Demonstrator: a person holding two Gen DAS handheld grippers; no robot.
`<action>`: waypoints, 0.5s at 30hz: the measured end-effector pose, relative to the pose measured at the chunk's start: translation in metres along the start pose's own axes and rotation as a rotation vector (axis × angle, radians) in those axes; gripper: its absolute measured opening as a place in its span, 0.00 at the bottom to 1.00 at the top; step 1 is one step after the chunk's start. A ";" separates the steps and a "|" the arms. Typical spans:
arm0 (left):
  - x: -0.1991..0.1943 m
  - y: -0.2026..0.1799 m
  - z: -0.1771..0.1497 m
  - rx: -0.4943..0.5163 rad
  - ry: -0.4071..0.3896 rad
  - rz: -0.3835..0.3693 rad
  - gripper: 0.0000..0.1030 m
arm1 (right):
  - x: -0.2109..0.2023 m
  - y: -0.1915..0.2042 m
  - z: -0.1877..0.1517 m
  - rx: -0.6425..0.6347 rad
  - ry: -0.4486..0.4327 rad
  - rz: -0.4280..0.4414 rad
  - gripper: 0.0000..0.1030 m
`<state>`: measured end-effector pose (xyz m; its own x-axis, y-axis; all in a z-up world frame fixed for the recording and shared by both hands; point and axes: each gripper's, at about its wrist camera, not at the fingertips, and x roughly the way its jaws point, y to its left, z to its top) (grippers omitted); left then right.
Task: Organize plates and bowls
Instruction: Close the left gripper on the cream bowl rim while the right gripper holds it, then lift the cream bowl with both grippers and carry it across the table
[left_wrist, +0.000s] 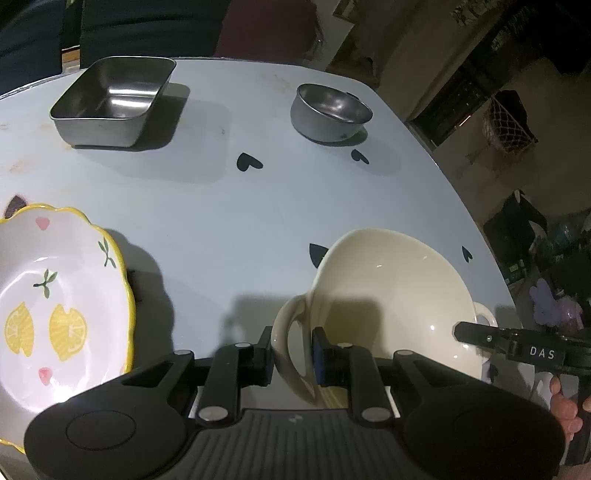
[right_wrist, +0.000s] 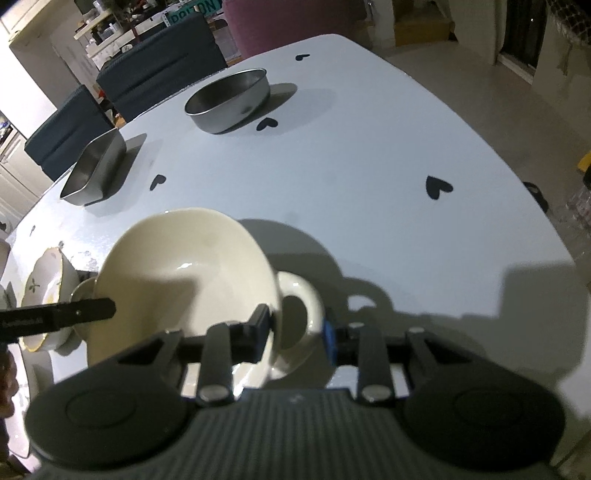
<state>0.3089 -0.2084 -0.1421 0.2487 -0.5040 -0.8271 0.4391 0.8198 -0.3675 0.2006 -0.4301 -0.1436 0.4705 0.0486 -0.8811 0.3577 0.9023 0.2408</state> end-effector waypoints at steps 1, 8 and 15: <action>0.000 0.000 0.000 0.002 0.000 0.000 0.22 | 0.001 0.000 0.000 0.001 0.003 0.003 0.34; 0.004 0.002 0.000 -0.008 0.012 -0.018 0.21 | 0.009 -0.006 0.003 0.044 0.033 0.041 0.34; 0.009 0.004 0.001 -0.033 0.023 -0.017 0.21 | 0.011 -0.008 0.004 0.060 0.044 0.054 0.33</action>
<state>0.3137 -0.2103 -0.1505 0.2209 -0.5118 -0.8302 0.4145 0.8198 -0.3951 0.2061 -0.4381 -0.1540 0.4551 0.1167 -0.8828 0.3811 0.8705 0.3115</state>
